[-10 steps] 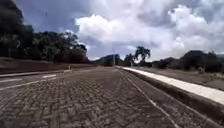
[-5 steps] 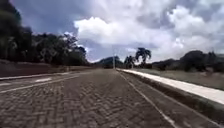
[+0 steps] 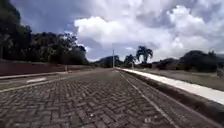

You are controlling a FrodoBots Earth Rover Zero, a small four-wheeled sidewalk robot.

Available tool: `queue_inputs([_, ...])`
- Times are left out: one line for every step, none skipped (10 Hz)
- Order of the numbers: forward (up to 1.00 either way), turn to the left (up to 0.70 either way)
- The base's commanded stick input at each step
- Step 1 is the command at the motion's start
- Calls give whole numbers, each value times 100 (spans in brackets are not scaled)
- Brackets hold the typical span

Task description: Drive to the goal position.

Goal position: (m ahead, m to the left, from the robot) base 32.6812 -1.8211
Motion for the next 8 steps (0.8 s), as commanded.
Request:
queue_inputs([100,0])
queue_inputs([100,0])
queue_inputs([100,0])
queue_inputs([100,0])
queue_inputs([100,0])
queue_inputs([100,0])
queue_inputs([100,0])
queue_inputs([100,0])
